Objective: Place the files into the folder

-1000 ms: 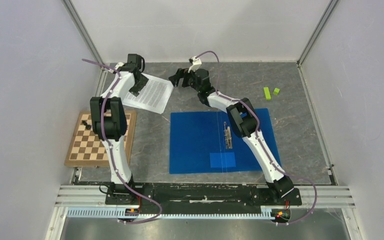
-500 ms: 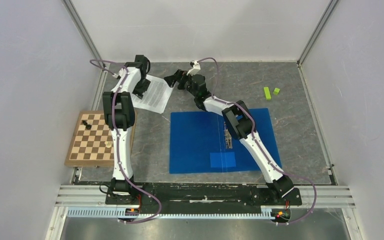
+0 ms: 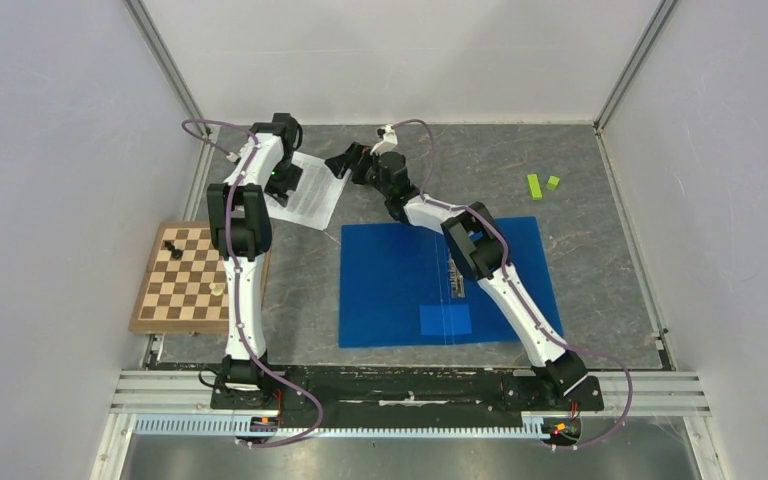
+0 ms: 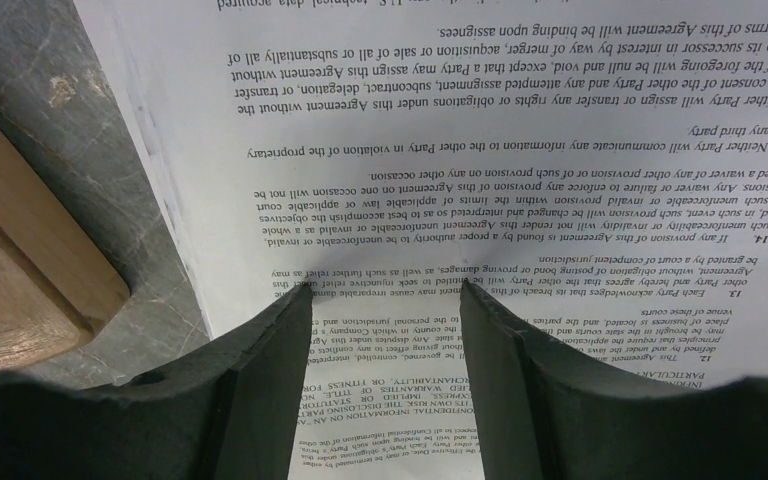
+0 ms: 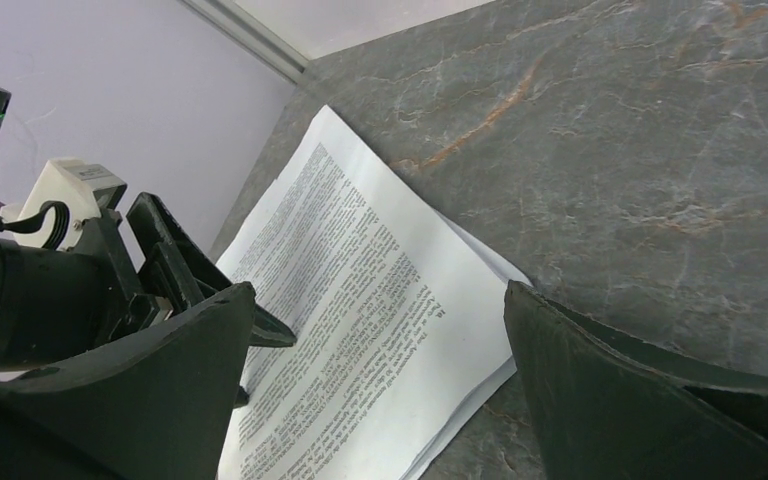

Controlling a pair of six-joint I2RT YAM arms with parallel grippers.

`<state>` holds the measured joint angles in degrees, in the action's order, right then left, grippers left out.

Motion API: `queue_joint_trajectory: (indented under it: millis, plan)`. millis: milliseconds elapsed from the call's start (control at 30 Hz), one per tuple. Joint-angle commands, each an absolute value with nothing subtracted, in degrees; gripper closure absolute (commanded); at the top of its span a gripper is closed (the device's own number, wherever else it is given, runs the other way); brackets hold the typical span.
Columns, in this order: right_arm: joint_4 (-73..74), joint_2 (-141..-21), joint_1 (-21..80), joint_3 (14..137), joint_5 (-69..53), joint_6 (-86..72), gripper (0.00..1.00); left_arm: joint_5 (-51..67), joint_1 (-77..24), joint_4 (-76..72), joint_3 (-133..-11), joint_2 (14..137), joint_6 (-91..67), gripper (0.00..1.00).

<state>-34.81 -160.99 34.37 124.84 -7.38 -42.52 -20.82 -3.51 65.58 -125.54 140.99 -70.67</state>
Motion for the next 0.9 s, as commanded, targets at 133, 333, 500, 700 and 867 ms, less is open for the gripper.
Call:
queue_joint_trajectory:
  millis: [133, 333, 500, 700, 867]
  plan:
    - [-29.5, -157.4, 34.1, 124.3, -0.4, -36.2, 0.02, -18.7, -3.8, 68.0, -126.5, 142.9, -67.0, 0.37]
    - [-24.1, -157.0, 34.6, 125.7, 1.8, -30.9, 0.02, -16.7, -4.5, 67.6, -127.2, 143.9, -63.2, 0.38]
    - [-19.1, -156.0, 34.9, 125.3, 0.5, -27.4, 0.03, -15.1, -5.7, 67.3, -127.5, 144.9, -60.2, 0.39]
    - [-16.0, -154.3, 34.9, 122.6, -4.1, -26.7, 0.05, -14.1, -7.6, 67.2, -128.4, 145.7, -56.8, 0.40]
    - [-12.4, -148.4, 34.6, 115.1, -4.8, -24.9, 0.07, -12.4, -8.8, 67.0, -129.5, 146.3, -54.2, 0.40]
